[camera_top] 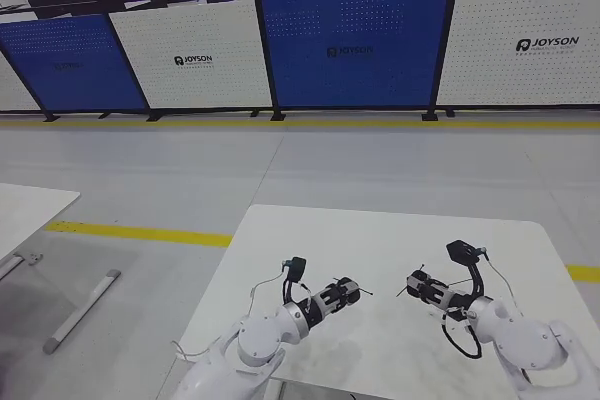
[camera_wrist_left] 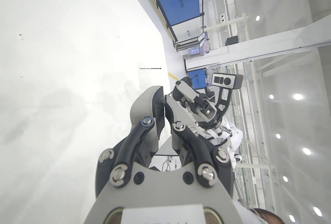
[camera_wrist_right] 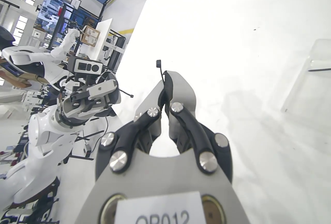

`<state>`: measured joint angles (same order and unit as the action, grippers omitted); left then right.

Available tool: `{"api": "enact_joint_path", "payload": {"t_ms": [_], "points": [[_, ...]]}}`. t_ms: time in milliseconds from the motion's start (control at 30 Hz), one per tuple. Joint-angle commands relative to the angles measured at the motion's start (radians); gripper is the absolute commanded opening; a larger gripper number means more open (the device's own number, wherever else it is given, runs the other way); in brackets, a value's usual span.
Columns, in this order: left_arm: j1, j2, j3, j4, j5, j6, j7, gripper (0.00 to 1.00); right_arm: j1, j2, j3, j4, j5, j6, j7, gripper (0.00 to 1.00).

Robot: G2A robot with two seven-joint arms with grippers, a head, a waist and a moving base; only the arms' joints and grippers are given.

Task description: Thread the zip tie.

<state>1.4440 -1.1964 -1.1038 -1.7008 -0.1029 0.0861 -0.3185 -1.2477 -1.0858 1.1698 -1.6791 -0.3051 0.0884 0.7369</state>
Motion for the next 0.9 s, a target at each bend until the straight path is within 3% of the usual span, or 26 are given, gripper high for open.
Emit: {"api": "enact_joint_path", "payload": {"t_ms": [0,233,500,867], "points": [[-0.001,0.000,0.000,0.002,-0.002,-0.001,0.002,0.00,0.000,0.000,0.000,0.000,0.000,0.000,0.000,0.00],[-0.001,0.000,0.000,0.002,-0.002,-0.001,0.002,0.00,-0.011,-0.001,0.003,-0.001,0.009,-0.012,-0.027,0.00],[-0.001,0.000,0.000,0.002,-0.002,-0.001,0.002,0.00,-0.121,0.004,0.058,-0.070,0.061,-0.113,-0.143,0.00],[-0.001,0.000,0.000,0.002,-0.002,-0.001,0.002,0.00,-0.142,-0.007,0.014,-0.073,0.033,-0.119,-0.225,0.00]]}}
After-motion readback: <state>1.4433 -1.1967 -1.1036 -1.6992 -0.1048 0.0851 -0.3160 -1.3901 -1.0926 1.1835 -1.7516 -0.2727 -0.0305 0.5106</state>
